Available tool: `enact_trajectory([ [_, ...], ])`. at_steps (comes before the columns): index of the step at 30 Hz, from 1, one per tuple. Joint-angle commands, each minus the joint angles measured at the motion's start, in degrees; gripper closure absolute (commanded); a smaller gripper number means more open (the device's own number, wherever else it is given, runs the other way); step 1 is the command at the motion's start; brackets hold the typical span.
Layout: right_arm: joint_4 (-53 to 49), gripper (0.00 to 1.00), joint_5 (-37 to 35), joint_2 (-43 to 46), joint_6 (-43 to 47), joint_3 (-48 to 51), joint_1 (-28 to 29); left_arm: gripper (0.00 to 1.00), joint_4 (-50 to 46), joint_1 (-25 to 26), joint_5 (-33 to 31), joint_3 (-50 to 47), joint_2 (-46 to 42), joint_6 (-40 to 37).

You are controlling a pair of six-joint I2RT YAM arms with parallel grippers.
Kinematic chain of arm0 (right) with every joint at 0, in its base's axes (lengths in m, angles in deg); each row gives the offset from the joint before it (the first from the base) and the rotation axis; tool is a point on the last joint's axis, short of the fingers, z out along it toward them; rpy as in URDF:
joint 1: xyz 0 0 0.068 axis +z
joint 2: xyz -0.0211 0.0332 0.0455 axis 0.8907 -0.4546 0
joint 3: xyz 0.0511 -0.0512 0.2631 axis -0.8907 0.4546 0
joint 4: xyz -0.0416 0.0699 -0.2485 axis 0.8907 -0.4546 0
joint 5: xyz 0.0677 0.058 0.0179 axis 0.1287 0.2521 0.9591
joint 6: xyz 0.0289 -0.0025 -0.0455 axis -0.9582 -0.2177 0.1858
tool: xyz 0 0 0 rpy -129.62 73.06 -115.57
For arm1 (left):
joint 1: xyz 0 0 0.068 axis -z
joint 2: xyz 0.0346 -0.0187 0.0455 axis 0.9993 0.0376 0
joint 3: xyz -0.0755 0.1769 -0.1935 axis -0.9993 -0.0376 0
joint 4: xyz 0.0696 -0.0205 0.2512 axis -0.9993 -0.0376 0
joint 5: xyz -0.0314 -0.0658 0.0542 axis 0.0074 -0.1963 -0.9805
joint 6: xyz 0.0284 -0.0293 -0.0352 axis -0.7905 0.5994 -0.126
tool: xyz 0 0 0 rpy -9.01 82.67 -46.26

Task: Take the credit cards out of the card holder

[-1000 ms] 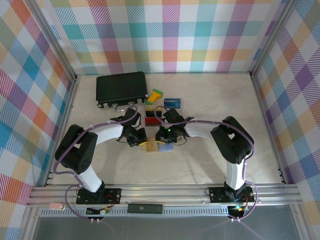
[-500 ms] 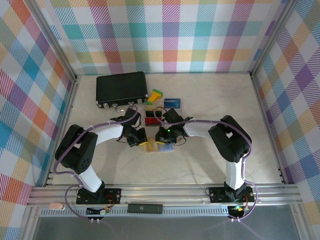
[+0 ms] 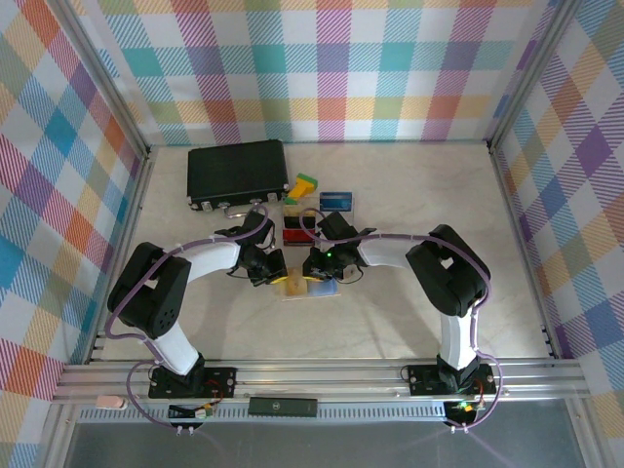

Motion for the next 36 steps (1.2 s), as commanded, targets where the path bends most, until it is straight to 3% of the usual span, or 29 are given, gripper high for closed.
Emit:
enact_trajectory([
  [1,2.55,0.88,3.12,-1.14,0.12,-0.59,0.48,0.91,-0.16,0.3,-0.21,-1.46,2.61,-0.53],
  [7,2.11,0.93,1.66,-0.24,0.29,-0.19,0.48,0.9,-0.93,0.25,-1.15,-0.89,1.92,-0.73],
  [16,-2.13,0.95,-5.93,4.01,1.69,1.76,0.48,0.82,-3.48,0.21,-4.79,0.3,-1.08,-0.81],
  [23,-3.32,0.95,-8.65,5.54,1.88,2.75,0.39,0.82,-4.98,0.19,-5.18,1.78,-2.21,-1.38],
  [32,-2.57,0.94,-6.83,4.09,1.72,2.23,0.39,0.83,-2.18,0.77,2.35,3.07,-3.53,-1.48],
  [36,-1.91,0.93,-6.09,3.95,1.53,2.23,0.3,0.86,-1.39,1.53,2.55,3.09,-1.19,-1.3],
])
